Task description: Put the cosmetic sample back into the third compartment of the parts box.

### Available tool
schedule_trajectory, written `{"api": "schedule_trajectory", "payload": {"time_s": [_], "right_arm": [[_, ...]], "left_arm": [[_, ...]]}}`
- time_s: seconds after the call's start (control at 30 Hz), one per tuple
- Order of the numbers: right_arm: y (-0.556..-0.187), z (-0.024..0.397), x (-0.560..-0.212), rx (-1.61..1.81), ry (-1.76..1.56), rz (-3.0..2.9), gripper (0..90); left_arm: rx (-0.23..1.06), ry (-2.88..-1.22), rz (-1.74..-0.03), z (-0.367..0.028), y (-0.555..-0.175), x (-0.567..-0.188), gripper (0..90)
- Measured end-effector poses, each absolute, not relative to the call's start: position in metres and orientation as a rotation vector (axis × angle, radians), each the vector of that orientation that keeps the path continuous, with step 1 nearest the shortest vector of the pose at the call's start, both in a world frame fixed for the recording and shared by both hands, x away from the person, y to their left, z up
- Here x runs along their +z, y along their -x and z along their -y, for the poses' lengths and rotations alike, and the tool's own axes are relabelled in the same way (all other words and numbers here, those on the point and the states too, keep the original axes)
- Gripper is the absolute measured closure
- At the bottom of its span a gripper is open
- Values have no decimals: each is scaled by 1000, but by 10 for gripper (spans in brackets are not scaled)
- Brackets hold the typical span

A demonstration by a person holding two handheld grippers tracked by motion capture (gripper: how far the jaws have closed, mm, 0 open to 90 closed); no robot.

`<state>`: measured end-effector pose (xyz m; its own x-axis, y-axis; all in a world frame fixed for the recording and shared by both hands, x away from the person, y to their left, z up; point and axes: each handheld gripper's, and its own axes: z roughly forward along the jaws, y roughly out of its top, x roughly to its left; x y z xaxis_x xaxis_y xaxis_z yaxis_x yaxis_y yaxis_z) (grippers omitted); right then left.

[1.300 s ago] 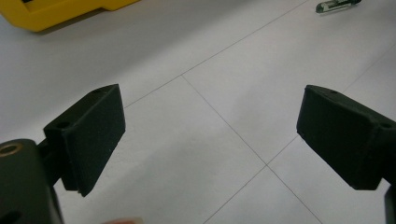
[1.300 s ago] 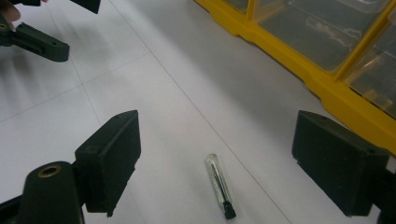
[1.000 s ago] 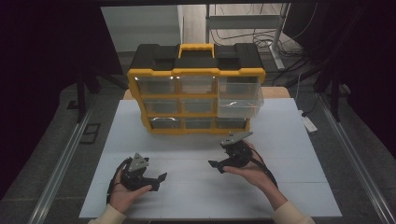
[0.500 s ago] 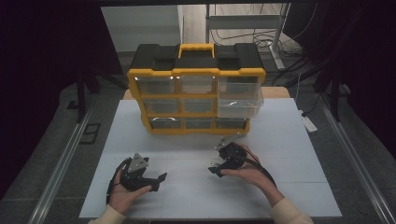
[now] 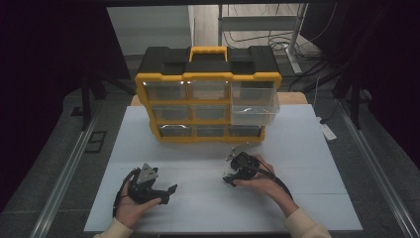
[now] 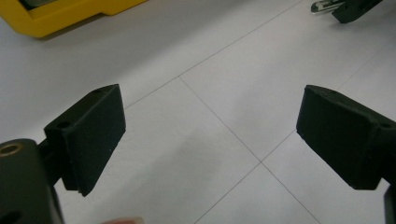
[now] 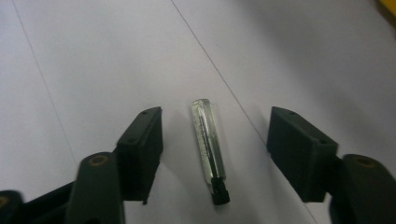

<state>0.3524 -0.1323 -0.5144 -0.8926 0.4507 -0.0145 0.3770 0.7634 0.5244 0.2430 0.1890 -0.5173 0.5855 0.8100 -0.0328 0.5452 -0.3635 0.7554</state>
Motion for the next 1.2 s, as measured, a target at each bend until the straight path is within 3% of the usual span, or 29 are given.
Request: {"api": "schedule_trajectory", "payload": {"time_s": [0.4,1.2], "right_arm": [[-350,128,-509,734,-563,-2877,799],[-346,142,-485,901,-606,-2787,812]], "left_arm": [[460,-2064,-1078,-190,-243,-519,94],[477,-2052,-1071,-192,-243,-517,97]]}}
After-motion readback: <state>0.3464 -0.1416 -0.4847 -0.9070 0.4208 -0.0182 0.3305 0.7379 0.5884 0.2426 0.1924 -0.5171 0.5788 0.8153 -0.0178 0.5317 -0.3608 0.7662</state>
